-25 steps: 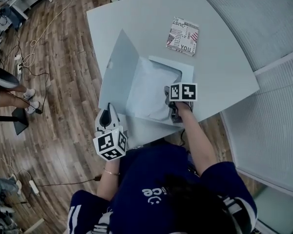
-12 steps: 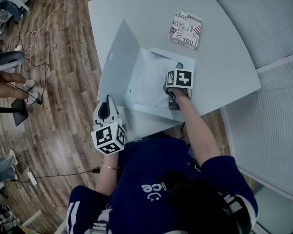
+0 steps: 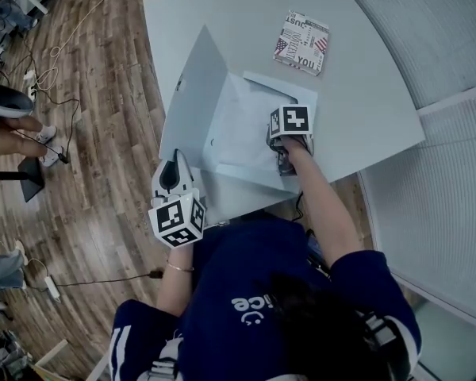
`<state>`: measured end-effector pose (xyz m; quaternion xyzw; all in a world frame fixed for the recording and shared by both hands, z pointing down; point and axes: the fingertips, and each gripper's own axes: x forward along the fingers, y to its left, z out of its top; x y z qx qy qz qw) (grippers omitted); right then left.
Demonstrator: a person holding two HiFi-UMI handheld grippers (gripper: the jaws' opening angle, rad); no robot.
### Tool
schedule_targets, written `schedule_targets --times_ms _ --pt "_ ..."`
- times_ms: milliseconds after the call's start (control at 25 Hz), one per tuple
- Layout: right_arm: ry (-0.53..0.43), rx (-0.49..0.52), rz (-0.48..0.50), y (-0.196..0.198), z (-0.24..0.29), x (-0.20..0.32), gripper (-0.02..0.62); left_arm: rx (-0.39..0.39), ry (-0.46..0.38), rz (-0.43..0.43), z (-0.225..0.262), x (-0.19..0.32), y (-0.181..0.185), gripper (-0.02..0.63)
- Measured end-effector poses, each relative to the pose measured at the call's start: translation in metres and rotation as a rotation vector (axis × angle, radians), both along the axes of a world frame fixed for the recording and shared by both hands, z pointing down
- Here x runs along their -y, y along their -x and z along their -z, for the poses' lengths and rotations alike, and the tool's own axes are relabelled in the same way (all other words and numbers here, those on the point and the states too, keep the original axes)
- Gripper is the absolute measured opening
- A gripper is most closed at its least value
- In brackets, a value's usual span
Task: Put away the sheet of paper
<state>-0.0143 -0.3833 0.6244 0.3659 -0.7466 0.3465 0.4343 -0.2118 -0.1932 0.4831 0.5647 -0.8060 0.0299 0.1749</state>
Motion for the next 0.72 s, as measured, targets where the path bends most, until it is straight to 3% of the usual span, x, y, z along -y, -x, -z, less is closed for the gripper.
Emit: schedule_targets --times_ms 80,160,400,720 --pt "0.002 0.012 -0.023 -0.003 0.006 -0.004 0.085 -0.001 -0.003 0.002 0.000 -0.001 0.001 0.011" --pt "-0.002 0.000 -0.010 -0.005 0.008 -0.008 0.197 -0.002 -0.005 0.005 0.000 0.000 0.003 0.011" --pt "-0.034 -0.006 0.006 -0.015 0.015 -0.020 0.205 -0.004 -0.013 -0.008 0.000 -0.001 0.002 0.011" --pt "-0.081 0.166 -0.041 -0.021 0.050 -0.027 0.246 0.016 -0.017 -0.061 0.002 0.000 -0.005 0.011"
